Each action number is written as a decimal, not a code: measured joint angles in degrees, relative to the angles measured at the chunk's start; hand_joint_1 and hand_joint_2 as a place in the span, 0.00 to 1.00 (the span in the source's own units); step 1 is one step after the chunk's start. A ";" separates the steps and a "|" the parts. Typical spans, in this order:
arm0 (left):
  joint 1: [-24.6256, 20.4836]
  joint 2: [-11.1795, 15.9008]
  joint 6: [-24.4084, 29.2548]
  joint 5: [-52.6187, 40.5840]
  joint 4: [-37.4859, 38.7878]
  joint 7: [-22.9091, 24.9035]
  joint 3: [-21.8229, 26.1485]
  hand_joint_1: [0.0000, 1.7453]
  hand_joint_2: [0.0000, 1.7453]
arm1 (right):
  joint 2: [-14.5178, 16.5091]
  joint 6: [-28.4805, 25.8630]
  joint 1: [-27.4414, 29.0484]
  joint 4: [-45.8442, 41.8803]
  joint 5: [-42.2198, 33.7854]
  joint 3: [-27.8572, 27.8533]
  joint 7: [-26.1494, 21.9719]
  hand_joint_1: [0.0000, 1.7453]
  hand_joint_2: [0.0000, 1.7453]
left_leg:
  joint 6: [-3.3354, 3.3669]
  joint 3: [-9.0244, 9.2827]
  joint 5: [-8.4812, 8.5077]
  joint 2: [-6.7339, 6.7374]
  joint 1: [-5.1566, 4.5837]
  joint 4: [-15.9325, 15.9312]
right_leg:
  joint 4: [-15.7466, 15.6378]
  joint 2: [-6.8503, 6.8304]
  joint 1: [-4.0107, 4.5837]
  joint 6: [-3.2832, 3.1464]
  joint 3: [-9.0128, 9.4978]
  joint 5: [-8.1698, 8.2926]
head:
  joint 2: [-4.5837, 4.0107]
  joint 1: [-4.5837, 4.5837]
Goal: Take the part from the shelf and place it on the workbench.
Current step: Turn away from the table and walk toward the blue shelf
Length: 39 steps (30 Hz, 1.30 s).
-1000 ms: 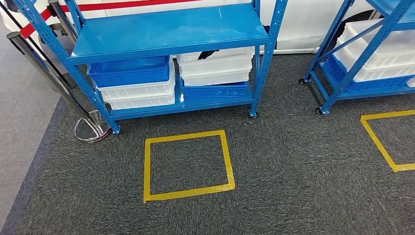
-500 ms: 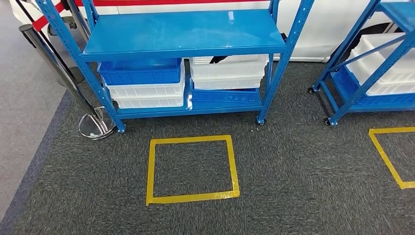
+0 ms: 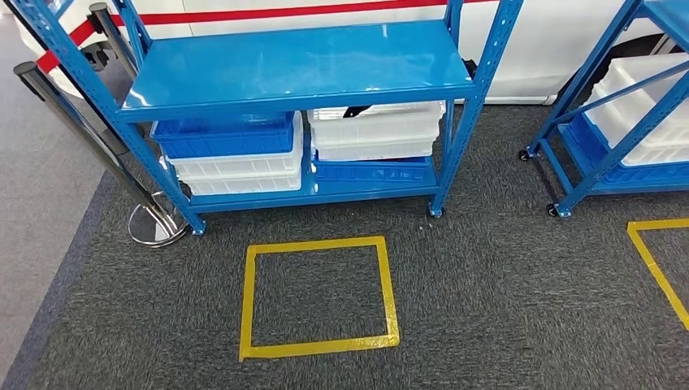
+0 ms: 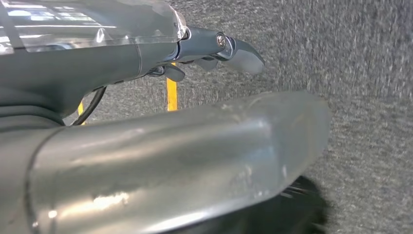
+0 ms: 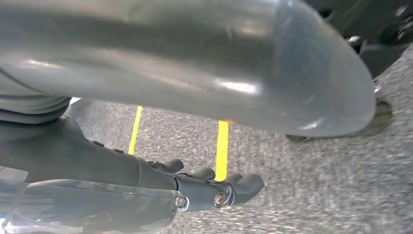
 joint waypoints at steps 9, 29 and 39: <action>0.90 0.10 0.03 -0.05 0.00 0.05 0.42 0.00 0.00 | 0.16 0.10 0.04 0.07 0.05 -0.43 0.05 0.00 0.00 | 2.51 -2.90 11.04 0.28 -1.11 -12.43 | -0.50 0.42 0.23 1.68 7.95 -5.72 | 0.00 -0.29; 0.18 -0.12 -0.07 -0.57 0.00 0.05 0.46 0.00 0.00 | 0.04 0.30 0.28 0.01 0.86 -1.02 0.03 0.00 0.00 | 1.04 3.96 4.39 -0.33 -0.70 -1.80 | -0.41 0.40 0.19 0.02 -2.04 2.26 | 0.00 -0.17; 1.14 -0.14 0.08 -0.85 0.00 0.13 0.72 0.00 0.00 | 0.07 0.19 0.33 0.01 1.68 -1.27 0.01 0.00 0.00 | 2.24 -4.32 12.80 0.11 -0.82 -11.92 | -1.65 1.05 0.11 1.92 9.04 -6.54 | 0.00 -0.58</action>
